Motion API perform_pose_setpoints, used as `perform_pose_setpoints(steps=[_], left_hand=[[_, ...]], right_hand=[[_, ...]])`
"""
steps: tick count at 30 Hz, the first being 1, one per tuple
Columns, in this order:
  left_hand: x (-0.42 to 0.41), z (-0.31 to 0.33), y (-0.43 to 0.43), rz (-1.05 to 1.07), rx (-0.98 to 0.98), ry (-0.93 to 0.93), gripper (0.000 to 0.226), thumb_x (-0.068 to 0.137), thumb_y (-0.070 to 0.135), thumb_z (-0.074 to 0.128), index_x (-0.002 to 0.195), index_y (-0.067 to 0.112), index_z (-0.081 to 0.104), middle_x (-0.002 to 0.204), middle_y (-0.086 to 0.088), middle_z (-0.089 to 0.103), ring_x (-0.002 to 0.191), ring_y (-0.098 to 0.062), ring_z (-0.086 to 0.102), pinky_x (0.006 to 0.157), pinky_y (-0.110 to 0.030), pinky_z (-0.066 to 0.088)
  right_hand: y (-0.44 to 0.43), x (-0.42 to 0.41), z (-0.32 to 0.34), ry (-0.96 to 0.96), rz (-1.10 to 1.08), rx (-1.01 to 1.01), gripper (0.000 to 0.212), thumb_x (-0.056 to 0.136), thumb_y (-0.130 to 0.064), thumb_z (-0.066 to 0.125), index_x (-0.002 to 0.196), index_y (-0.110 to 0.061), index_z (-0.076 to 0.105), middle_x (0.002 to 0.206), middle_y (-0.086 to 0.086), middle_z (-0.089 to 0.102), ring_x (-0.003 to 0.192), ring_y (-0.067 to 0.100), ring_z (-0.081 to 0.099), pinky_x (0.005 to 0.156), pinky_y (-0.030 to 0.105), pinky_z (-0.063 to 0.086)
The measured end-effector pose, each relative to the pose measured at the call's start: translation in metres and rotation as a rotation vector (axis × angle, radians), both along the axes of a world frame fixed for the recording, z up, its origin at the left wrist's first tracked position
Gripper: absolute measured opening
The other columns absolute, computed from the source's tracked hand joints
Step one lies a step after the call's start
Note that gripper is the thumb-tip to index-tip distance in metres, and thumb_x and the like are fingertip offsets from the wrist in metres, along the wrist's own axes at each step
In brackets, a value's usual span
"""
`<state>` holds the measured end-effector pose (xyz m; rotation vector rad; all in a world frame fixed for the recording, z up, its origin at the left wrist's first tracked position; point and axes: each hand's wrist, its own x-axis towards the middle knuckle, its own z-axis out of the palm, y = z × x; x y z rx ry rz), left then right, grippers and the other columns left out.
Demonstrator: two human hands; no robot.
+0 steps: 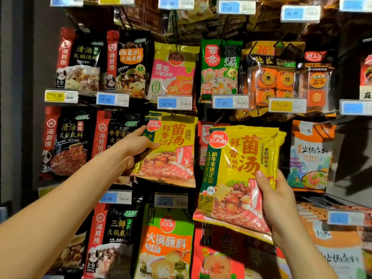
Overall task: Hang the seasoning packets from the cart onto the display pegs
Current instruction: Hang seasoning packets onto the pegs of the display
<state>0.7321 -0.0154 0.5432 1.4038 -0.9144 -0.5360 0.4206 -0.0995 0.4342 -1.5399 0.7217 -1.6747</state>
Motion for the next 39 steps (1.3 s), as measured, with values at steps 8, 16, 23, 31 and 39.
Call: perform_pose_setpoints(steps=[8,16,23,31,39], left_hand=[[-0.003,-0.014,0.003,0.021,-0.139,-0.002,0.089,0.090,-0.006,0.069,0.155,0.042,0.034,0.105,-0.005,0.068,0.068,-0.016,0.055,0.058,-0.024,0.047],[-0.013,-0.023,0.002,0.063,-0.236,-0.049,0.089,0.092,0.001,0.071,0.153,0.051,0.032,0.122,-0.001,0.069,0.068,-0.014,0.059,0.059,-0.025,0.046],[-0.011,-0.014,-0.002,0.004,-0.206,0.013,0.089,0.091,-0.003,0.070,0.156,0.044,0.033,0.116,-0.007,0.072,0.086,-0.023,0.059,0.068,-0.030,0.046],[0.000,0.001,-0.007,-0.049,-0.161,0.065,0.088,0.086,-0.008,0.070,0.156,0.035,0.037,0.123,0.001,0.068,0.108,-0.018,0.067,0.083,-0.023,0.052],[0.013,-0.001,-0.009,-0.010,-0.142,0.074,0.093,0.083,-0.008,0.072,0.157,0.035,0.035,0.132,-0.004,0.067,0.108,-0.021,0.068,0.082,-0.027,0.054]], right_hand=[[0.003,-0.001,0.000,-0.011,0.014,-0.005,0.019,0.105,-0.031,0.054,0.123,-0.035,0.061,0.113,-0.015,0.069,0.104,0.001,0.063,0.079,0.023,0.045],[0.002,0.003,-0.002,-0.011,0.020,0.004,0.018,0.105,-0.031,0.055,0.121,-0.037,0.061,0.112,-0.016,0.070,0.104,0.002,0.063,0.081,0.027,0.045],[0.003,0.003,0.000,-0.015,0.030,-0.011,0.023,0.106,-0.030,0.053,0.127,-0.034,0.060,0.113,-0.018,0.068,0.102,-0.003,0.061,0.076,0.021,0.043],[0.005,0.000,0.000,-0.015,0.050,-0.014,0.017,0.106,-0.029,0.053,0.118,-0.040,0.058,0.108,-0.022,0.067,0.099,-0.007,0.062,0.074,0.018,0.044],[0.004,-0.002,-0.001,-0.022,0.034,0.000,0.020,0.106,-0.027,0.053,0.124,-0.033,0.060,0.111,-0.014,0.069,0.089,-0.006,0.069,0.066,0.011,0.051]])
